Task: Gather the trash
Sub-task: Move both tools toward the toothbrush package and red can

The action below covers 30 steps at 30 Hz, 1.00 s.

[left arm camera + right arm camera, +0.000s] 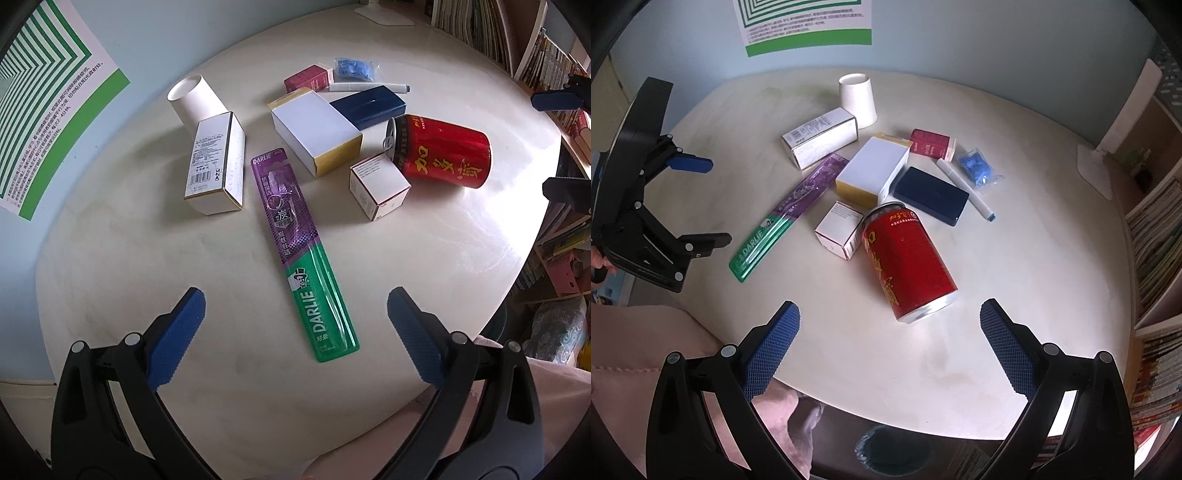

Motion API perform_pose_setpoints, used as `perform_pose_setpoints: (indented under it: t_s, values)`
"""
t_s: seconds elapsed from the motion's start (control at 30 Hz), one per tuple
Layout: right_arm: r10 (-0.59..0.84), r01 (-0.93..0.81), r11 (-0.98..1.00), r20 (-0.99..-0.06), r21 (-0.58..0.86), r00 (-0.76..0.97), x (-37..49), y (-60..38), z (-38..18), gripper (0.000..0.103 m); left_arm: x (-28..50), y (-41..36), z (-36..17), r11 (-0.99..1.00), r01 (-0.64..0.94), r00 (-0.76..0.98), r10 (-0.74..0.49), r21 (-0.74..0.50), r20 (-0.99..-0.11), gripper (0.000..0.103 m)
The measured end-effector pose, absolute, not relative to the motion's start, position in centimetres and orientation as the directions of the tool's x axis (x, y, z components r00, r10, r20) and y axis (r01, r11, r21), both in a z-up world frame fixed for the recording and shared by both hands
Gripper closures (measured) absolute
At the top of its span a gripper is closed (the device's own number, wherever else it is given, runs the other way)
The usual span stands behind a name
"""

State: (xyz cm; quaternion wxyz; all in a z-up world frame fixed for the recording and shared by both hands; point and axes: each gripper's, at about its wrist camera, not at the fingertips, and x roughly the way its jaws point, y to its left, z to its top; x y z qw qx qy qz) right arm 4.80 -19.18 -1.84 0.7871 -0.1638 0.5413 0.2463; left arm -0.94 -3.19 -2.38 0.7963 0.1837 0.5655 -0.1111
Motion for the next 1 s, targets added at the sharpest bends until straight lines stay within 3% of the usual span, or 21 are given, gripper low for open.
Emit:
perform_pose_setpoints:
  t_s: [1.0]
  values:
    - [0.240,-0.619,0.783,-0.946,0.056,0.218,7.5,-19.1,-3.6,0.006,1.1,-4.6,-4.9,0.925,0.355,0.258,0.046,0.139,-0.965,0.007]
